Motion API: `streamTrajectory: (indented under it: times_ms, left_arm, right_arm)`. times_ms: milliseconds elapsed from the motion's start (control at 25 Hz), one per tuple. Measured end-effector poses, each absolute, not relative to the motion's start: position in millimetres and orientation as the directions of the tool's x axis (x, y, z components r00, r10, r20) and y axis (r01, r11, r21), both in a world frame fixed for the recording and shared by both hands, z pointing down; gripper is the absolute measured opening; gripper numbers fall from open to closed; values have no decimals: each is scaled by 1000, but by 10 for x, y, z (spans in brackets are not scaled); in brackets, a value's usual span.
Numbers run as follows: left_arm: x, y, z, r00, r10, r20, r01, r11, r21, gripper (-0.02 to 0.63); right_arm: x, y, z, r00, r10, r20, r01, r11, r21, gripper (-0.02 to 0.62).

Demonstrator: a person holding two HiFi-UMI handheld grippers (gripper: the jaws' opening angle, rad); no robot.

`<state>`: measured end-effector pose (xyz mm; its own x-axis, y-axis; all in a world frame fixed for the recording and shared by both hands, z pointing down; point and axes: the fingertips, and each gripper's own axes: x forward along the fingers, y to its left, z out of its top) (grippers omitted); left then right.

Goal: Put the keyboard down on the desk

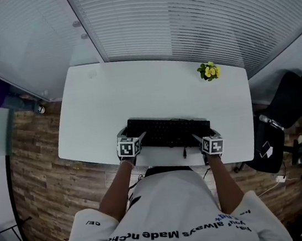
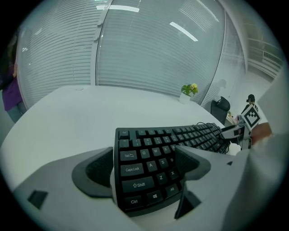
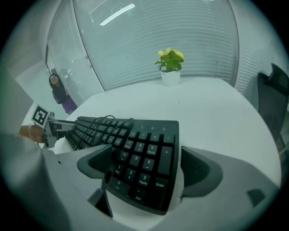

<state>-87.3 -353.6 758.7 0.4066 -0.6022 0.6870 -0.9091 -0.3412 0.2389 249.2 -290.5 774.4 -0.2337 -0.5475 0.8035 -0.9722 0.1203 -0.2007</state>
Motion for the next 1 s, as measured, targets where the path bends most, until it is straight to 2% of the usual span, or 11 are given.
streamTrajectory:
  times_ms: [40,200,360,400,520,680,1000]
  left_arm:
    - [-880,-3539,7555,400,-614,681,-912,-343,226,428]
    - [-965,-3569,7320,369,-680,633,-925,-335,179,426]
    - [-939,-3574,6902,398,-733,552,-915,-361,181,418]
    - [-918,-3578,6761,408,-748,524,-911,-368,184,394]
    - [-830,-3590,6287,441,-791,424,-897,-399,189,254]
    - [-652,-3556,5667,507,-810,294,-862,-466,201,155]
    - [-315,-3449,4625,603,-792,97,-792,-579,196,62]
  right_arm:
    - [2508,-2899,7757,-234,-553,799,-972,128,-197,492]
    - [2601,-2933,7563,-232,-622,748,-973,152,-175,388]
    - [2614,-2988,7105,-249,-711,658,-968,190,-161,244]
    - [2592,-3002,6971,-257,-729,634,-966,204,-157,229]
    - [2478,-3055,6551,-293,-772,564,-956,253,-150,155]
    - [2227,-3111,5942,-358,-805,472,-932,337,-133,103]
    - [1790,-3110,4873,-459,-824,332,-885,459,-85,41]
